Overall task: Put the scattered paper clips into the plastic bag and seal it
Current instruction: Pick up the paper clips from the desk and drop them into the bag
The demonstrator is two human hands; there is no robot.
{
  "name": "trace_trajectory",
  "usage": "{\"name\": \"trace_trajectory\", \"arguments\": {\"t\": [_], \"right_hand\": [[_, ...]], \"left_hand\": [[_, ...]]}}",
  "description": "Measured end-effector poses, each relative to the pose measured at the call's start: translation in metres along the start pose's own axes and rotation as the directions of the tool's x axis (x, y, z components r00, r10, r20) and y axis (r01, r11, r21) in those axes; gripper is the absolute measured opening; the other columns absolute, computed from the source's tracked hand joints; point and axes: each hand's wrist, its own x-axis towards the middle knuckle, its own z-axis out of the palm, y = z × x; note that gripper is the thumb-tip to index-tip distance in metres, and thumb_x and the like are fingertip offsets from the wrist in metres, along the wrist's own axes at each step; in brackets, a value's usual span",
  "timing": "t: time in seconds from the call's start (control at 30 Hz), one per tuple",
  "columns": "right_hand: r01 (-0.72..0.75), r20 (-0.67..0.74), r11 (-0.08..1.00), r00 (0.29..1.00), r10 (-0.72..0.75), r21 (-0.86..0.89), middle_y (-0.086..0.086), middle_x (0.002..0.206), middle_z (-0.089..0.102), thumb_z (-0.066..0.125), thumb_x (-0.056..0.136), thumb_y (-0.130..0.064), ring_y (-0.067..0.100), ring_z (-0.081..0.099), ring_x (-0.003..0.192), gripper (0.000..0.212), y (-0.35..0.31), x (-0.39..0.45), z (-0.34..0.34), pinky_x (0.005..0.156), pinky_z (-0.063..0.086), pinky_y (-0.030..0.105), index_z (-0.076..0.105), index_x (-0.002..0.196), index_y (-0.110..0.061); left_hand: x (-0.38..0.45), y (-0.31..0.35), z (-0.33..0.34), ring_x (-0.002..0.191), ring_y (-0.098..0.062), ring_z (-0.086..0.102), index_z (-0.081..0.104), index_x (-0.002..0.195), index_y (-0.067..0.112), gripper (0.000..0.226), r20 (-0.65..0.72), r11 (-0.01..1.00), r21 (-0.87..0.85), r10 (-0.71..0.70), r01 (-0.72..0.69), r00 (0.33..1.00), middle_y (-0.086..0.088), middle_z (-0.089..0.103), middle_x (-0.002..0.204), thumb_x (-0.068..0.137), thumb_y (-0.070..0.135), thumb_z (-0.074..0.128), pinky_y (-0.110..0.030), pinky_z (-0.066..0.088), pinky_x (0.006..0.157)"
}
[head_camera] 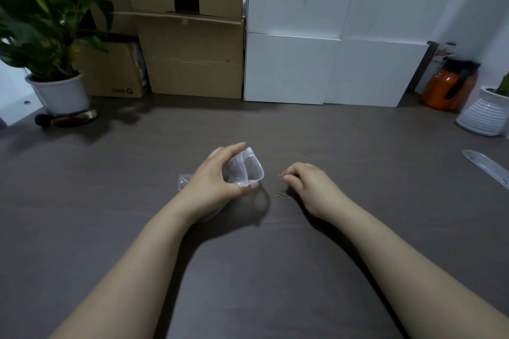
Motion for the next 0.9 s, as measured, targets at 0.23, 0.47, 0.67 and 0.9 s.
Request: {"name": "trace_trajectory", "arguments": {"t": [0.23, 0.47, 0.67, 0.9], "right_hand": [[-0.039, 0.034, 0.997, 0.999, 0.041, -0.061, 0.005, 0.099, 0.061, 0.052, 0.092, -0.032, 0.021, 0.055, 0.092, 0.020, 0.002, -0.004, -0.004, 0.073, 0.035, 0.025, 0.060, 0.091, -0.014], [0.004, 0.163, 0.921, 0.984, 0.065, -0.390, 0.015, 0.097, 0.053, 0.052, 0.091, -0.032, 0.037, 0.057, 0.090, 0.027, -0.021, -0.004, 0.002, 0.070, 0.041, 0.035, 0.056, 0.087, -0.005], [0.105, 0.247, 0.833, 0.968, 0.039, -0.543, 0.021, 0.112, 0.051, 0.040, 0.098, -0.032, 0.037, 0.055, 0.102, 0.036, -0.031, -0.003, 0.003, 0.076, 0.042, 0.037, 0.052, 0.108, 0.001], [-0.029, 0.131, 0.956, 0.989, 0.070, -0.293, 0.016, 0.106, 0.052, 0.051, 0.092, -0.032, 0.035, 0.055, 0.095, 0.025, -0.023, -0.011, -0.003, 0.080, 0.046, 0.036, 0.054, 0.096, -0.007]], "left_hand": [[0.001, -0.003, 0.002, 0.118, 0.009, 0.048, 0.048, 0.139, 0.033, 0.071, 0.014, 0.999, 0.036, 0.008, -0.008, 1.000, 0.024, 0.050, 0.126, 0.075, 0.033, 0.081, 0.000, 0.032, 0.087], [0.001, -0.002, 0.001, 0.112, 0.022, 0.043, 0.048, 0.139, 0.033, 0.072, 0.008, 0.998, 0.051, 0.021, -0.021, 1.000, 0.027, 0.049, 0.124, 0.075, 0.033, 0.081, 0.005, 0.030, 0.082], [0.002, -0.003, 0.002, 0.116, 0.015, 0.045, 0.047, 0.139, 0.033, 0.072, 0.012, 0.998, 0.053, 0.019, -0.020, 1.000, 0.025, 0.050, 0.123, 0.076, 0.033, 0.081, 0.003, 0.031, 0.084], [0.000, -0.004, 0.002, 0.112, 0.021, 0.043, 0.047, 0.139, 0.033, 0.072, 0.014, 0.998, 0.058, 0.026, -0.026, 1.000, 0.027, 0.049, 0.122, 0.075, 0.035, 0.080, 0.005, 0.031, 0.082]]}}
